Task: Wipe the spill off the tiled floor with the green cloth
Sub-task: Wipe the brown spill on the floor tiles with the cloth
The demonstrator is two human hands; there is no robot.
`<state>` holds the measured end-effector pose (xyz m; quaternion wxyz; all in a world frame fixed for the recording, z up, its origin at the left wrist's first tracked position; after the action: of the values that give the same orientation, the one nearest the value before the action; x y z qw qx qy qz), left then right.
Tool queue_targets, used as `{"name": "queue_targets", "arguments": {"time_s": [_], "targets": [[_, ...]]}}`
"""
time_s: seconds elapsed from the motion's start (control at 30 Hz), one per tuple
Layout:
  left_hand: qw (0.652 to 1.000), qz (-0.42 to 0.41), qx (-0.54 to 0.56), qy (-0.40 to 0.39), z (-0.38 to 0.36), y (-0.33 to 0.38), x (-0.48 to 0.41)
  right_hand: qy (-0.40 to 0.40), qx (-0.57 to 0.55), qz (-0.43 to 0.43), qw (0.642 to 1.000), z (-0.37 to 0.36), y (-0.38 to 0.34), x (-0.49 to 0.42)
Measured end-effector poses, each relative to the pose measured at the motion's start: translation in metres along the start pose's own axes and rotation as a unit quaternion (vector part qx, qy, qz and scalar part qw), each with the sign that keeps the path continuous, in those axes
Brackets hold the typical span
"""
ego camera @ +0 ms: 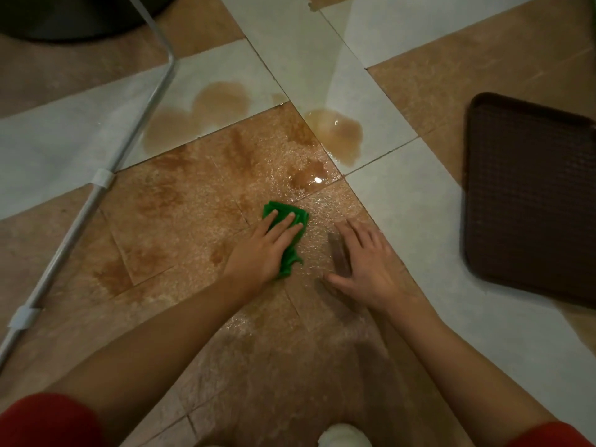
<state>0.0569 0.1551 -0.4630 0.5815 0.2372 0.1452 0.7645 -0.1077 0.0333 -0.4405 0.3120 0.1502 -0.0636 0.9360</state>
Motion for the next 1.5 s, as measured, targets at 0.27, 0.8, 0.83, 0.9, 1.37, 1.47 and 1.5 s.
{"name": "queue_targets", "arguments": {"time_s": [0.27,0.8,0.83,0.9,1.37,1.47,1.5], "targets": [[0.997,-0.069,-0.027,-0.024,-0.012,-0.006,0.029,0.004,0.012,0.002,1.0,-0.002,-0.014,-0.005],[0.998,-0.025,0.019,0.051,0.001,-0.025,0.051,-0.002,0.023,0.045,0.999,0.004,-0.033,-0.006],[0.998,0.005,0.042,0.05,0.005,-0.023,0.046,-0.003,0.03,0.052,0.998,0.005,-0.035,-0.006],[0.997,0.038,0.053,0.049,0.003,-0.021,0.042,-0.002,0.037,0.065,0.997,0.007,-0.04,-0.006],[0.992,0.109,0.018,0.053,0.015,-0.05,0.045,0.009,0.02,0.086,0.996,0.01,-0.056,-0.012],[0.999,0.043,-0.001,0.009,0.005,-0.04,0.057,0.015,0.016,0.082,0.996,0.013,-0.06,-0.015],[1.0,0.018,-0.003,0.008,0.002,-0.04,0.064,0.017,0.016,0.083,0.996,0.014,-0.061,-0.016]]}}
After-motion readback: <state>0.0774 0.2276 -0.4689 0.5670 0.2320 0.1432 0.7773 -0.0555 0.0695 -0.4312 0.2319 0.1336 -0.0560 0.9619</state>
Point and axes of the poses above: each hand's wrist, its own x-axis away from the middle knuckle, its own z-axis out of the back of the hand, y = z × x, the point moved 1 cm from there along -x, towards the middle knuckle, and after that the axes turned 14 degrees about x, right-handed, at the moved point
